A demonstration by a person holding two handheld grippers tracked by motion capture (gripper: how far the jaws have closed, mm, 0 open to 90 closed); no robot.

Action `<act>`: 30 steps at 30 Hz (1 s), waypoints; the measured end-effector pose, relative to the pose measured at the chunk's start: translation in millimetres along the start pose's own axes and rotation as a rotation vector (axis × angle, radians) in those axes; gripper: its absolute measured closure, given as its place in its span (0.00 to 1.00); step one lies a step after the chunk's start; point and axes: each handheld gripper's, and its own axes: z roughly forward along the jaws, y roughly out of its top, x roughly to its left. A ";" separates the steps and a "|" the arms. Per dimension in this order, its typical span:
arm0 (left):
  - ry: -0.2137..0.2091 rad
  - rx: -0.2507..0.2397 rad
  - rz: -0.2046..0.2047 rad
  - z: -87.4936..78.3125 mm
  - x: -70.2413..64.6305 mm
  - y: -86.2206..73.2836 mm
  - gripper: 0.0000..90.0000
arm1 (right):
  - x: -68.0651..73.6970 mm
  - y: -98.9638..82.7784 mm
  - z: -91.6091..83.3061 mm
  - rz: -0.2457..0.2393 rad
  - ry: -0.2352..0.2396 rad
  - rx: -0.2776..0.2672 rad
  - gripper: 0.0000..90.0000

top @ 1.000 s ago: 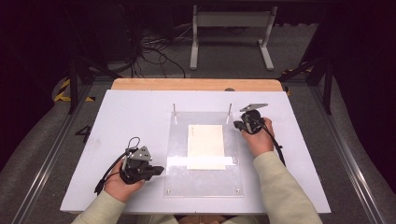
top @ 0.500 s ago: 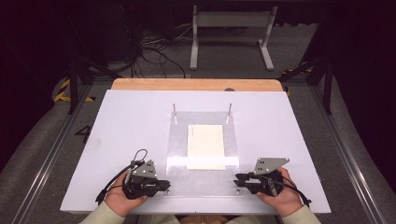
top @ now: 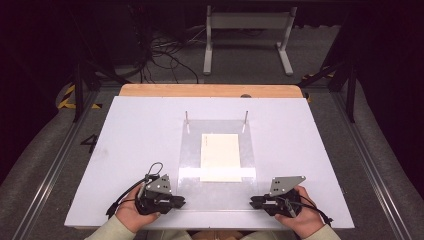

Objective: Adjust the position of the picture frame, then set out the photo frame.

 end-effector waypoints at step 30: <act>-0.090 -0.070 0.006 -12.8 -3.1 6.8 0.80 | 14.2 1.7 -31.9 0.029 -0.056 -0.129 0.74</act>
